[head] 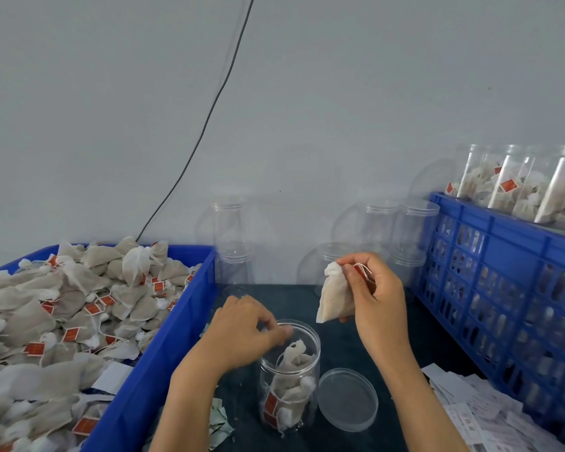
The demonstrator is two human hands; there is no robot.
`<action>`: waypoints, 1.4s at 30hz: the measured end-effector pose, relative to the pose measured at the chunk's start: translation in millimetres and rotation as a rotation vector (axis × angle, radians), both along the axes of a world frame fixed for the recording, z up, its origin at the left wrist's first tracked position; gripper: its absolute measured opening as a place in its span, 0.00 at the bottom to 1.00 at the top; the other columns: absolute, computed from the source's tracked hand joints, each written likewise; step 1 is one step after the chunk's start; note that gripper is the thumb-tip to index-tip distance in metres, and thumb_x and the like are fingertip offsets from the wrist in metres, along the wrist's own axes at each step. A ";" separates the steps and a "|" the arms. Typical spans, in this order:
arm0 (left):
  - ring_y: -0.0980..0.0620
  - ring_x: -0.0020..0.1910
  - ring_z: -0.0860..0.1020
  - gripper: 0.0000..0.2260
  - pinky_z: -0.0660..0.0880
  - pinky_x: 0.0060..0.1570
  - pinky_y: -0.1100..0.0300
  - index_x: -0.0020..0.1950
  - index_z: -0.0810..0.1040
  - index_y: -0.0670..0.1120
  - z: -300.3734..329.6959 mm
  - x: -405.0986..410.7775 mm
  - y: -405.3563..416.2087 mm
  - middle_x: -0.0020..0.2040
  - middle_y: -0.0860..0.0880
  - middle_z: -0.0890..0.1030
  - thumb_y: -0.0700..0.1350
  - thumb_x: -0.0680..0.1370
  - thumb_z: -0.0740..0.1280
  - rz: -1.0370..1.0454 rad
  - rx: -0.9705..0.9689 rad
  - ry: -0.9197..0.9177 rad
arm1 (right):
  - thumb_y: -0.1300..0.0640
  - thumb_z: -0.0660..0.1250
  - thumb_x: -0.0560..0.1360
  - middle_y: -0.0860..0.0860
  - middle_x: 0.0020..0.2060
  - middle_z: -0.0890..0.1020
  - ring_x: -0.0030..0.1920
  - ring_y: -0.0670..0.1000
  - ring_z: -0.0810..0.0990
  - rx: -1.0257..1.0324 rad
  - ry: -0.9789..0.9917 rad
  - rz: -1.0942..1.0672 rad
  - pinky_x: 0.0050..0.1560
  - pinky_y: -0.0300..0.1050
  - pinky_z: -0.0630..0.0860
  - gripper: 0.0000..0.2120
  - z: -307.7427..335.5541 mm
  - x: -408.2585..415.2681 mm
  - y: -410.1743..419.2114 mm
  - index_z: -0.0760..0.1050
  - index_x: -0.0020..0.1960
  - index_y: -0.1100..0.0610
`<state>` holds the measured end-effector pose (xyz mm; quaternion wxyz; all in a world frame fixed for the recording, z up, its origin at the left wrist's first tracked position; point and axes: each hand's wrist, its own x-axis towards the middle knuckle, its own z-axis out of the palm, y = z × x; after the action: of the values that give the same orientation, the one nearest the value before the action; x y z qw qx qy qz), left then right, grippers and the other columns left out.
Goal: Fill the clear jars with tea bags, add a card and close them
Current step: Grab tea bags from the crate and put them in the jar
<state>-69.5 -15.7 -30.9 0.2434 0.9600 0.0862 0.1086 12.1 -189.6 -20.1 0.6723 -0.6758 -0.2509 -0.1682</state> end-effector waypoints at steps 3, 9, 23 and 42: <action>0.56 0.52 0.75 0.09 0.73 0.55 0.58 0.42 0.79 0.57 4.2 -2.7 5.3 0.49 0.57 0.78 0.47 0.80 0.65 0.110 -0.054 -0.219 | 0.62 0.63 0.79 0.43 0.41 0.80 0.44 0.40 0.78 -0.029 -0.029 0.033 0.31 0.36 0.77 0.09 -1.2 0.4 2.2 0.78 0.46 0.50; 0.61 0.42 0.76 0.13 0.73 0.41 0.65 0.43 0.77 0.58 5.3 -4.7 14.0 0.44 0.59 0.79 0.40 0.80 0.62 0.192 -0.152 -0.272 | 0.63 0.61 0.80 0.46 0.42 0.77 0.43 0.38 0.75 -0.270 -0.106 0.122 0.42 0.27 0.71 0.13 -9.0 -7.5 17.9 0.74 0.51 0.45; 0.62 0.51 0.78 0.15 0.76 0.55 0.60 0.49 0.79 0.55 -1.5 0.6 12.4 0.49 0.60 0.81 0.36 0.79 0.60 0.062 -0.095 -0.254 | 0.60 0.58 0.79 0.43 0.45 0.83 0.46 0.42 0.80 -0.855 -0.350 0.096 0.51 0.43 0.77 0.13 -3.2 -25.6 17.9 0.79 0.52 0.49; 0.51 0.61 0.75 0.18 0.74 0.60 0.54 0.64 0.74 0.48 -95.3 25.1 44.2 0.62 0.50 0.77 0.47 0.76 0.71 0.526 -0.174 -0.065 | 0.71 0.55 0.75 0.41 0.42 0.84 0.46 0.38 0.81 -0.642 -0.101 0.255 0.50 0.31 0.76 0.23 0.8 -16.3 11.2 0.83 0.47 0.49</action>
<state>-44.4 28.5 -126.2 0.2911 0.8761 0.3336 0.1909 -4.2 -178.4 -19.3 0.4278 -0.8070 -0.4062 -0.0284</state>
